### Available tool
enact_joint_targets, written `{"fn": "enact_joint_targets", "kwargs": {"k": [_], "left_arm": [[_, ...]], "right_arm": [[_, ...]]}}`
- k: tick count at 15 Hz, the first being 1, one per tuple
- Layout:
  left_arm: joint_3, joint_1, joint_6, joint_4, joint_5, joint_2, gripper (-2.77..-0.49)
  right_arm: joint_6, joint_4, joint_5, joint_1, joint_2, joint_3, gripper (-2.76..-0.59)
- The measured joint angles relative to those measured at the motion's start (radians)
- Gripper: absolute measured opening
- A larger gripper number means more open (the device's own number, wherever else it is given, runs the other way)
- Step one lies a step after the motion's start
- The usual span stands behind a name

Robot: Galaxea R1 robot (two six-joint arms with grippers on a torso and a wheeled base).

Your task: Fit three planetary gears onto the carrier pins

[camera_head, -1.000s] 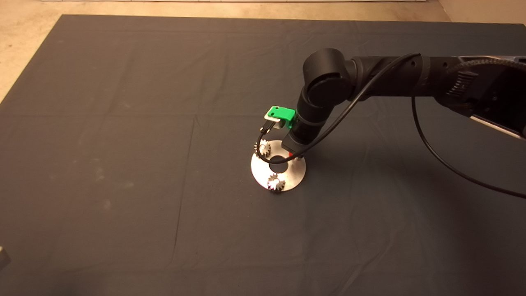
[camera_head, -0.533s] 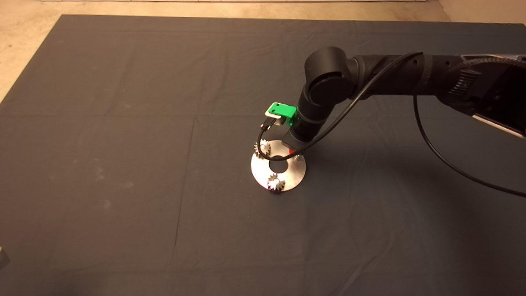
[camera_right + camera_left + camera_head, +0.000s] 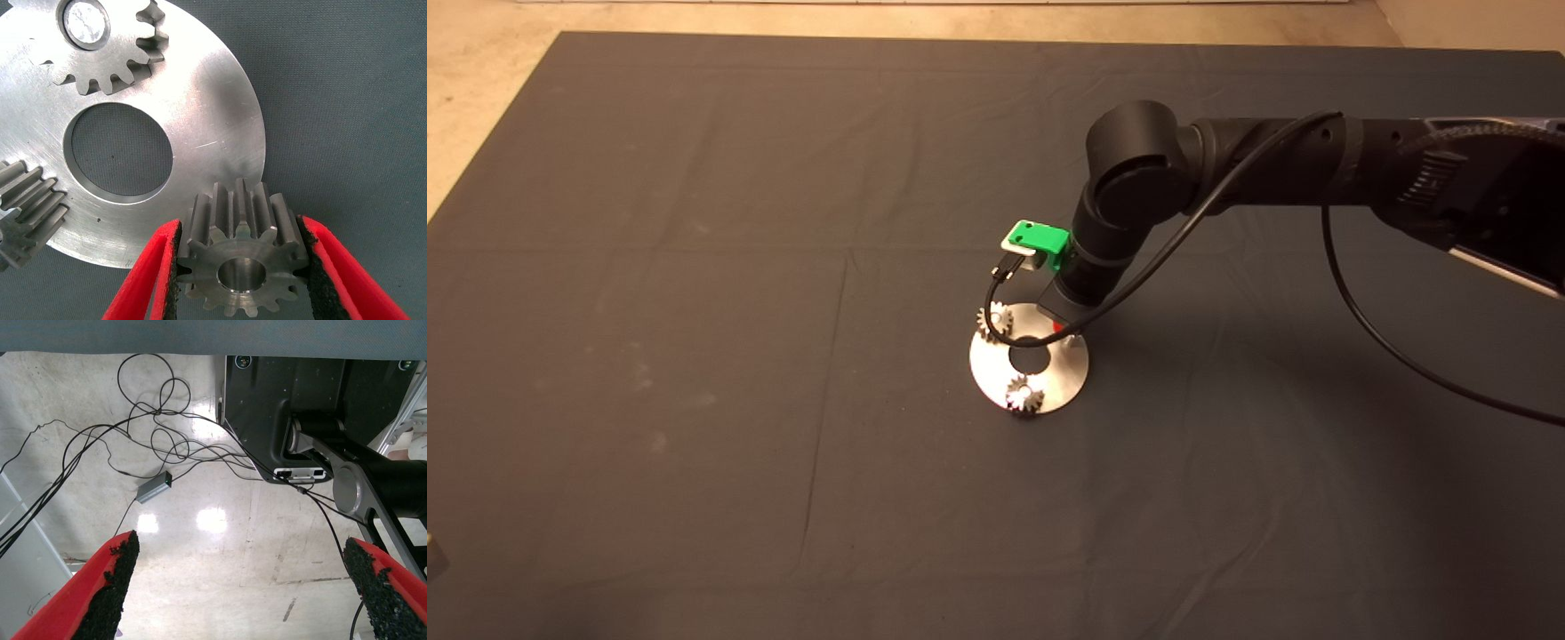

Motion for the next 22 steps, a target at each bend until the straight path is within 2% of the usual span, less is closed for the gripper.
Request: {"fn": "enact_joint_targets", "kwargs": {"k": [9, 17, 22], "left_arm": [[0.0, 0.0, 0.0, 0.0, 0.0, 0.0, -1.09], [0.0, 0.0, 0.0, 0.0, 0.0, 0.0, -1.09], [0.0, 0.0, 0.0, 0.0, 0.0, 0.0, -1.09]], "right_arm": [[0.0, 0.023, 0.009, 0.0, -0.011, -0.004, -2.29], [0.0, 0.077, 0.007, 0.001, -0.016, -0.013, -2.29], [0.0, 0.092, 0.003, 0.0, -0.018, -0.013, -2.29]]}}
